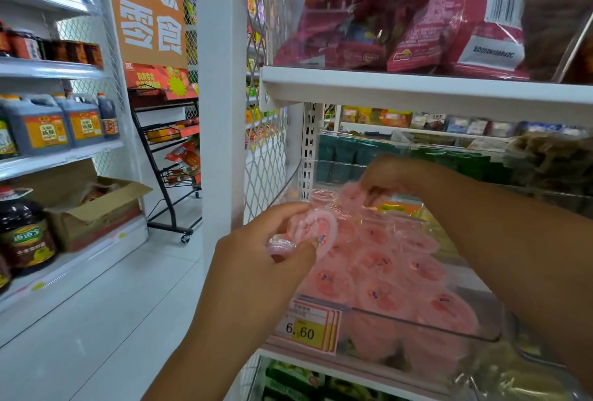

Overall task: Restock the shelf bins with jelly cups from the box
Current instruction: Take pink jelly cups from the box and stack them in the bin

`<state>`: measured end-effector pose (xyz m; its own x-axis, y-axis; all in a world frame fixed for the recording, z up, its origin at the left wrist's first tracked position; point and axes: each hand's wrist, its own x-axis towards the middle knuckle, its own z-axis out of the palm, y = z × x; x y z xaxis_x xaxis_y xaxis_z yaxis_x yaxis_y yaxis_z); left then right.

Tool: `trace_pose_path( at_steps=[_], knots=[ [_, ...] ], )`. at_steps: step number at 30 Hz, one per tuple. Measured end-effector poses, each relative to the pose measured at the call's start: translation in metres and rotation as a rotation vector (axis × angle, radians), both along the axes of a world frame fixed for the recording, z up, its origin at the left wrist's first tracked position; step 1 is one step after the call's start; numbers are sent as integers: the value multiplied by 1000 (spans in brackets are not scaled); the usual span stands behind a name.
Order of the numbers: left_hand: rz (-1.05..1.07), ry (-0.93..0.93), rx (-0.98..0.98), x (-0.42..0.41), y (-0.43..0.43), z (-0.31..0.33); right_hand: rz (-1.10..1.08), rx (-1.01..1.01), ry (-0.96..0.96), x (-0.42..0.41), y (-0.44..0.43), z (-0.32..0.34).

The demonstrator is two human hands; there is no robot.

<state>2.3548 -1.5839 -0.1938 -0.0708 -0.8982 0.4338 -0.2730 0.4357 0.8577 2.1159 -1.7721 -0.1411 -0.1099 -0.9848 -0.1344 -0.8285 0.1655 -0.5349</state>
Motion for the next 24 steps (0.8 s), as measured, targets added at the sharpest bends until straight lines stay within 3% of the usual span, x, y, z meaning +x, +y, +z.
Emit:
trace_pose_path(
  at_steps=[7,14,20,22,24],
  knots=[
    [37,26,-5,-4,-4,-7,134,35,120,11,8,-9],
    [79,27,5,-5,-3,-6,211,-65,134,19,9,-16],
    [39,-5,25,-5,-7,-6,334,-64,445,20,17,2],
    [38,-25,23,-10,-9,-2,377,-87,302,20,29,17],
    [47,-18,7,-18,-14,3,465,42,-64,20,52,33]
  ],
)
